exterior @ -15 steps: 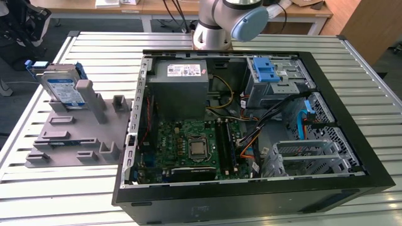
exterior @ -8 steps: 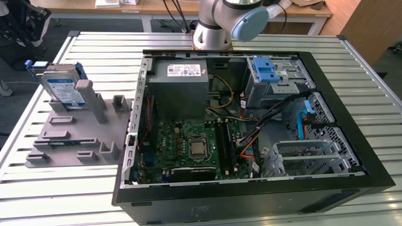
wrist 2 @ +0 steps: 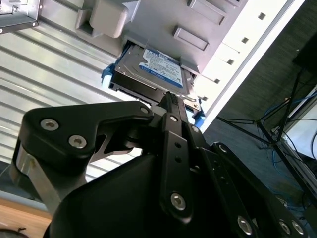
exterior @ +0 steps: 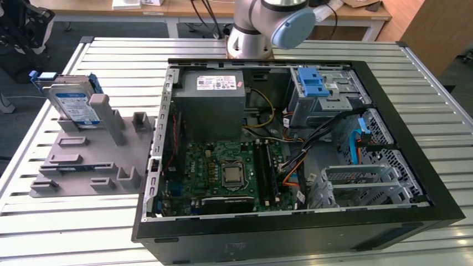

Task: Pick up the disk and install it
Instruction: 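Reach for the disk, then pick up the disk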

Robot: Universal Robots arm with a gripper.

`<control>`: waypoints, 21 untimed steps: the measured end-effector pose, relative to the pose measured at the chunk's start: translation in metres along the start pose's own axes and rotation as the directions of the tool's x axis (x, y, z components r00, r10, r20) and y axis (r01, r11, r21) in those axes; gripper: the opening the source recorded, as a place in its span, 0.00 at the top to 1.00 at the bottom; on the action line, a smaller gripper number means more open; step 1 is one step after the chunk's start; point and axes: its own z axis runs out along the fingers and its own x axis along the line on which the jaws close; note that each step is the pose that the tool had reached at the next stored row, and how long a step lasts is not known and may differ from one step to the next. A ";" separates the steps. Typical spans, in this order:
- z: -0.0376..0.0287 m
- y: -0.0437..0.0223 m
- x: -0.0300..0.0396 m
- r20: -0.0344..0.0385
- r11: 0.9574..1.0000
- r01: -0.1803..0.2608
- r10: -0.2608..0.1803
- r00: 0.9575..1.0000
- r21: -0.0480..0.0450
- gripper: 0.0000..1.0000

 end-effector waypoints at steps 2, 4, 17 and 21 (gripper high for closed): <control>0.0004 0.0042 0.0065 0.000 1.000 0.000 0.000 1.000 0.000 0.89; 0.0011 0.0073 0.0117 0.000 1.000 0.000 0.000 1.000 0.000 0.89; 0.0017 0.0083 0.0170 0.000 1.000 0.000 0.000 1.000 0.000 0.89; 0.0017 0.0083 0.0171 0.000 1.000 0.000 0.000 1.000 0.000 0.89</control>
